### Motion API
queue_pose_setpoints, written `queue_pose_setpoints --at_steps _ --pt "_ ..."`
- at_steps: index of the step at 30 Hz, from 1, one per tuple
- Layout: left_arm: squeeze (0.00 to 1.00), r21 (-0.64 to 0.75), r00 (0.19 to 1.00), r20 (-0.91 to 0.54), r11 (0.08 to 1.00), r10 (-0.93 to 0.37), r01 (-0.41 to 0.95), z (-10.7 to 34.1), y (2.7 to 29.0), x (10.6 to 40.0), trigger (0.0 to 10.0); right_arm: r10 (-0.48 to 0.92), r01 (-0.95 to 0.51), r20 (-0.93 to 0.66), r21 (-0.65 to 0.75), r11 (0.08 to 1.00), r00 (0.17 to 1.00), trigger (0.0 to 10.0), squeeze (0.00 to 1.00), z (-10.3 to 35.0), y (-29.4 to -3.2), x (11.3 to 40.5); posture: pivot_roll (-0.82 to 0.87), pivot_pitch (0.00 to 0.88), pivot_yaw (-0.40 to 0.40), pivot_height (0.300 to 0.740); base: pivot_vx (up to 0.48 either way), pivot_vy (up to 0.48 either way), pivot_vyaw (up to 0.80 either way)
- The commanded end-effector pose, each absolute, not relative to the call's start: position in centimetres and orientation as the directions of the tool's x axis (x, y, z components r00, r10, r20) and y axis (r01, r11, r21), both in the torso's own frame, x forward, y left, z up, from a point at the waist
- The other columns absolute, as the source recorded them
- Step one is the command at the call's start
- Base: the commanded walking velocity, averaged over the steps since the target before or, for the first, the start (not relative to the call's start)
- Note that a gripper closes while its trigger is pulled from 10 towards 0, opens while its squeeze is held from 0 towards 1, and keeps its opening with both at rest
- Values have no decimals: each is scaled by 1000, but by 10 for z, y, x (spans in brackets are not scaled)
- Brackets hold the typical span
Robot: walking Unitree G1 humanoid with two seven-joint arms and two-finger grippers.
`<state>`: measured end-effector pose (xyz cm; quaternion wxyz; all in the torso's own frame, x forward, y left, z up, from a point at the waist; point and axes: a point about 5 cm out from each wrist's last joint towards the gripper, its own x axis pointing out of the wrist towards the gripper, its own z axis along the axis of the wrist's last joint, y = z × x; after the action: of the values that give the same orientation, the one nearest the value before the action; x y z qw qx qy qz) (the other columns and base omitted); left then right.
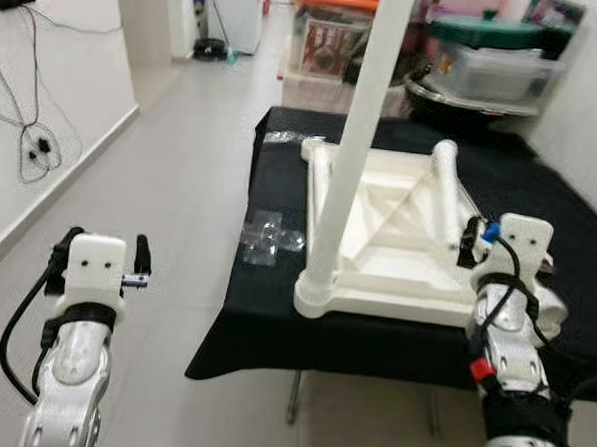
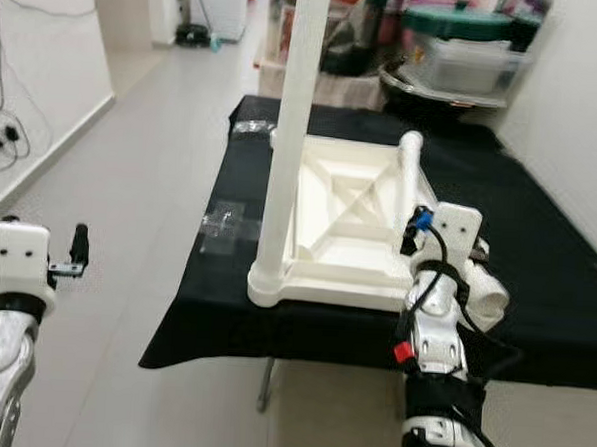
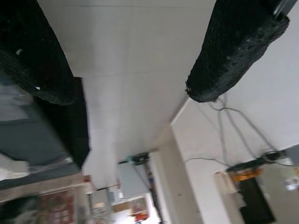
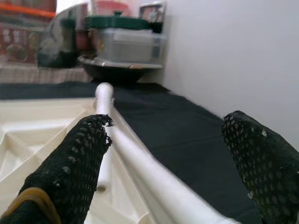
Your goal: Building children table
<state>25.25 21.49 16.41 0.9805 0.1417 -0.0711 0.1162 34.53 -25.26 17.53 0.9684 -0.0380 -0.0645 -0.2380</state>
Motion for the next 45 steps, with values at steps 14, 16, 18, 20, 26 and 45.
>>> queue_pose_setpoints --at_steps 14,16,18,20,26,45 --pt "0 259 977 135 946 163 -194 159 203 246 10000 -284 287 77 -25 958 956 10000 0 173 -245 361 138 59 -106 740 0 0 0" --pt "0 259 977 135 946 163 -194 159 203 246 10000 -284 287 77 -25 958 956 10000 0 173 -245 361 138 59 -106 740 0 0 0" --pt "0 243 983 114 955 146 -170 156 199 240 10000 -110 110 17 4 994 994 10000 0 171 -242 368 144 86 -103 740 0 0 0" --pt "0 246 987 105 958 124 -146 154 195 236 10000 31 -31 -30 5 1000 999 10000 0 170 -242 370 147 105 -103 740 0 0 0" --pt "0 231 995 74 970 62 -78 149 184 228 10000 279 -283 -120 -12 959 953 10000 0 173 -255 365 147 132 -104 740 0 0 0" --pt "0 151 996 -15 985 -84 86 136 154 207 10000 771 -772 -70 10 635 633 10000 0 191 -221 356 154 165 -103 740 0 0 236"
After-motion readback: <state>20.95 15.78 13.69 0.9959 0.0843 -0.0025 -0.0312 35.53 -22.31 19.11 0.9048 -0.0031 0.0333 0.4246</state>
